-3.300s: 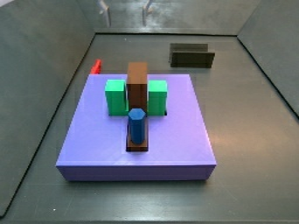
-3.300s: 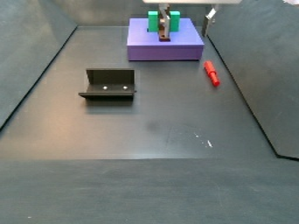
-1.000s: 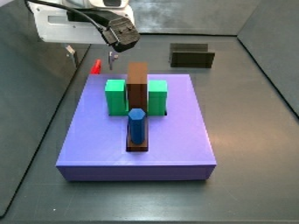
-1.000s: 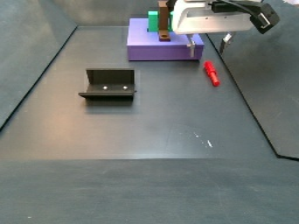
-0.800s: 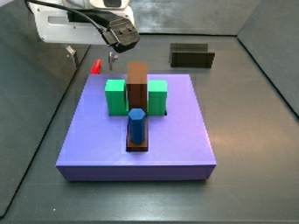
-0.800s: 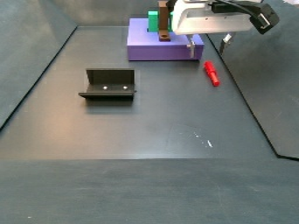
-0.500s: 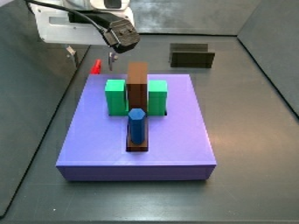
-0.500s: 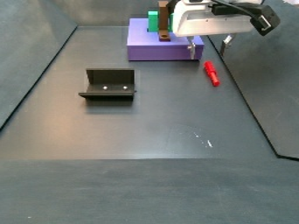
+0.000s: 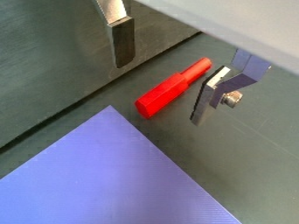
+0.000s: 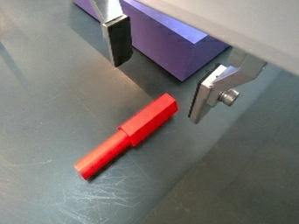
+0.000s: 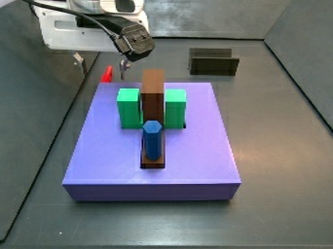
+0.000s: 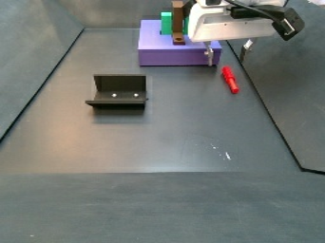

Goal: Pick up the red object. Move up. Place the red object on the fixture. Regrasp the red object. Move to above the board. Insert the red object.
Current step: Pick up the red object.

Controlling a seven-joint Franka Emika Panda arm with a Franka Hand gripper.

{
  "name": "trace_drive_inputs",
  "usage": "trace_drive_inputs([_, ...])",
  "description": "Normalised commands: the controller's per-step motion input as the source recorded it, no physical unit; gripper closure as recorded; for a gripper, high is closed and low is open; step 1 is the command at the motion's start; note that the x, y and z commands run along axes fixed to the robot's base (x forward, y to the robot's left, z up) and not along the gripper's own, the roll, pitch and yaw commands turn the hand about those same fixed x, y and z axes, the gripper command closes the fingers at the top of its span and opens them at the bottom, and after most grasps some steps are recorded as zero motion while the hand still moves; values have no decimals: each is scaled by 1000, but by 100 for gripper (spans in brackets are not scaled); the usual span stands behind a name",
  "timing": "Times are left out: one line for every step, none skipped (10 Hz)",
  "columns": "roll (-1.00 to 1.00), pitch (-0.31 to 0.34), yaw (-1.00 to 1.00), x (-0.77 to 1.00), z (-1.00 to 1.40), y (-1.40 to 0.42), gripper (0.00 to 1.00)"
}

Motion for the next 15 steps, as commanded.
trace_drive_inputs([87, -130, 0, 0, -771, 0, 0])
trace_drive_inputs([126, 0, 106, -91, -91, 0, 0])
trace_drive_inputs([0, 0, 0, -63, -71, -46, 0])
trace_drive_inputs([0, -267, 51, -51, -431, -14, 0])
trace_drive_inputs([0, -400, 37, -9, -443, 0, 0])
trace_drive_inputs([13, -433, 11, 0, -334, -46, 0])
trace_drive_inputs([40, -386, 0, 0, -234, -60, 0])
trace_drive_inputs([133, -294, 0, 0, -129, -31, 0])
trace_drive_inputs([173, -243, 0, 14, -183, 0, 0])
trace_drive_inputs([186, -190, 0, 223, -200, 0, 0])
trace_drive_inputs([204, -164, 0, 271, -177, 0, 0])
trace_drive_inputs([234, -147, 0, 246, -109, 0, 0])
trace_drive_inputs([264, -140, 0, 186, -94, 20, 0])
trace_drive_inputs([289, -139, -17, 109, -91, 23, 0])
trace_drive_inputs([281, -140, -131, -40, -46, 3, 0])
